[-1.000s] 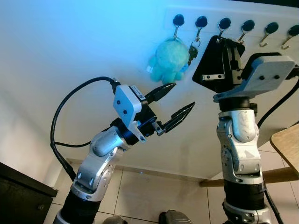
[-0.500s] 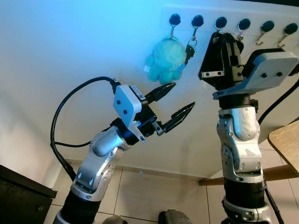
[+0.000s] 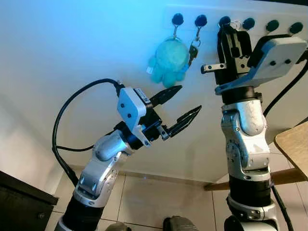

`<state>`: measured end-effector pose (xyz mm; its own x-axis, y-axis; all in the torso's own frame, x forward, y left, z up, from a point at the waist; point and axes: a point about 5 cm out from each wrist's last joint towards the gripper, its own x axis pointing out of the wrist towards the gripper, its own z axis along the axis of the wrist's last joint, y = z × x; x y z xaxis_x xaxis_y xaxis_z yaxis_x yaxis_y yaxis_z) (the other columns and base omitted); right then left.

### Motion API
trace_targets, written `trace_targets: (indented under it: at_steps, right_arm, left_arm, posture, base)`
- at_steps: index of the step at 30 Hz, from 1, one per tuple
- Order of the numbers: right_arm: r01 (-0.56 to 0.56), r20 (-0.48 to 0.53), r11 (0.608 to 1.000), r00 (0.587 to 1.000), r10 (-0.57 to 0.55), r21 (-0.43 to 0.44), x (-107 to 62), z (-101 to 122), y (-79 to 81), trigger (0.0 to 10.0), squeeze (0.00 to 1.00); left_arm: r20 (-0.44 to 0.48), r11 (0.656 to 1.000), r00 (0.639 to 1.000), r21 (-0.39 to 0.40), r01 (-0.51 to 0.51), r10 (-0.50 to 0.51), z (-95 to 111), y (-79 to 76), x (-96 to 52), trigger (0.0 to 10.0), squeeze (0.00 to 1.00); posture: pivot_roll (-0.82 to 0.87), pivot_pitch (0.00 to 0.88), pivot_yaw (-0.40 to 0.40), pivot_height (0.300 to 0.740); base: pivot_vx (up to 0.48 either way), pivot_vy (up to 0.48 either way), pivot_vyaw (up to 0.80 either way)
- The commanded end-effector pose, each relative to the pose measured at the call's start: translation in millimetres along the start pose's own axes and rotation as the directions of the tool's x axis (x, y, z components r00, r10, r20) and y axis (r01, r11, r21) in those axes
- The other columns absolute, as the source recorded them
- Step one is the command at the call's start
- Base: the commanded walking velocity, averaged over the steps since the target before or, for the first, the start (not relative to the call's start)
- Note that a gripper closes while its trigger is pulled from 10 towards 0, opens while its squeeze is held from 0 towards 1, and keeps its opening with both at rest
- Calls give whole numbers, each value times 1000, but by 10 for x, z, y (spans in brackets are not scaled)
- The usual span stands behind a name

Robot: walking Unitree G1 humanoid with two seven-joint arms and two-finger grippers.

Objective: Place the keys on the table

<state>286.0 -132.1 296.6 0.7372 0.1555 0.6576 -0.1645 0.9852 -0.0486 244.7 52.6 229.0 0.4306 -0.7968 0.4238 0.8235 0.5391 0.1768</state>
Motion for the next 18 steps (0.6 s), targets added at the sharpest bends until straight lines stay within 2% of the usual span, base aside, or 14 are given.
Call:
trace_targets:
  at_steps: [1,7,9,11,18]
  right_arm:
    - [-66,25,998,998,66,21,33,45,105,10000,0]
    - [-102,62,995,993,103,-20,-82,81,183,10000,0]
    - [-88,64,996,994,89,-27,-129,74,181,10000,0]
    - [-12,51,999,999,15,-41,-299,18,133,10000,0]
    - [52,42,997,998,-49,-63,-409,-1,64,10000,0]
  left_arm:
    - [-6,1000,1000,23,17,-17,24,-18,-8,10000,0]
    - [-7,1000,1000,21,16,-16,19,-18,-24,10000,0]
    - [-8,1000,1000,21,15,-15,17,-19,-31,10000,0]
    - [-10,1000,1000,20,13,-12,13,-16,-45,10000,0]
    - [-6,1000,1000,17,11,-11,16,-12,-36,10000,0]
  posture:
    - [30,123,-14,740]
    - [29,126,-16,740]
    - [29,127,-16,740]
    - [28,127,-16,740]
    - [24,126,-9,740]
  base:
    - [0,0,0]
    - [0,0,0]
    - [0,0,0]
    - [0,0,0]
    - [0,0,0]
